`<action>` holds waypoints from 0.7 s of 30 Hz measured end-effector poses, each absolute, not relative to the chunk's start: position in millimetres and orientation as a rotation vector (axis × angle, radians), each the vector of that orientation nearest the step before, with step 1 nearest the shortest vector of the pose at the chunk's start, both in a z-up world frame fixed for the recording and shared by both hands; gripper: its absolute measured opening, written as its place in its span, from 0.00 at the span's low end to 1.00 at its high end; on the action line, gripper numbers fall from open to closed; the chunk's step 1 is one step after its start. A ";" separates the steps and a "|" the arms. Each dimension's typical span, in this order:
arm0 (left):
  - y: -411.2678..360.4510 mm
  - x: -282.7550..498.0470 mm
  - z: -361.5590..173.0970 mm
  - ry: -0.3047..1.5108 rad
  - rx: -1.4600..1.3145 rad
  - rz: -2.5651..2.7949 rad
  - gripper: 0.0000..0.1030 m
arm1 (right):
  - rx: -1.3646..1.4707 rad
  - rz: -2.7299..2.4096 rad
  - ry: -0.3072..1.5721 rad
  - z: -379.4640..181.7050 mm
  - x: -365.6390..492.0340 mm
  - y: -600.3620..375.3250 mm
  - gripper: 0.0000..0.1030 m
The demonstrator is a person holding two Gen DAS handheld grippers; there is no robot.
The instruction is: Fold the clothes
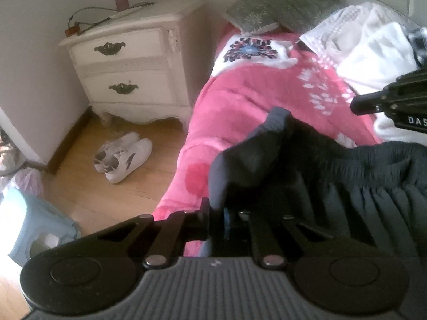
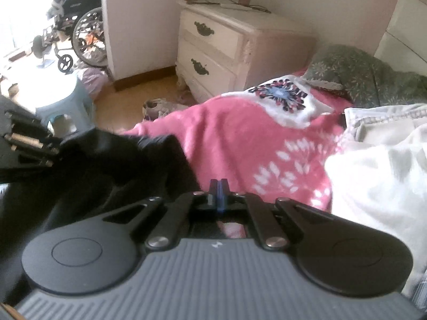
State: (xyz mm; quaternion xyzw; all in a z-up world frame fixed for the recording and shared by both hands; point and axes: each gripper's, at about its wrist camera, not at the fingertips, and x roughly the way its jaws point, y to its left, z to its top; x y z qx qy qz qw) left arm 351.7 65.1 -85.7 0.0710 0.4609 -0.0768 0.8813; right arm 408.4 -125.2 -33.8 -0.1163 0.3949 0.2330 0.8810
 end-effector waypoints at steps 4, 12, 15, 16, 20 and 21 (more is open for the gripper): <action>63.2 353.3 -96.3 0.994 0.155 -0.147 0.10 | -0.091 0.565 0.921 -46.2 419.2 -132.3 0.04; 61.0 350.1 -103.5 0.981 0.178 -0.126 0.18 | -0.195 0.629 1.033 -86.1 404.1 -118.6 0.44; 60.1 349.5 -104.1 0.982 0.195 -0.123 0.22 | -0.273 0.612 1.008 -88.3 395.4 -112.6 0.26; 59.5 349.4 -104.5 0.981 0.201 -0.121 0.24 | -0.284 0.608 1.000 -86.4 392.9 -111.0 0.21; 57.4 348.3 -105.7 0.976 0.217 -0.113 0.30 | -0.396 0.575 0.911 -71.2 373.6 -102.8 0.09; 57.5 347.9 -106.0 0.976 0.220 -0.106 0.34 | -0.416 0.566 0.891 -67.1 370.4 -101.6 0.09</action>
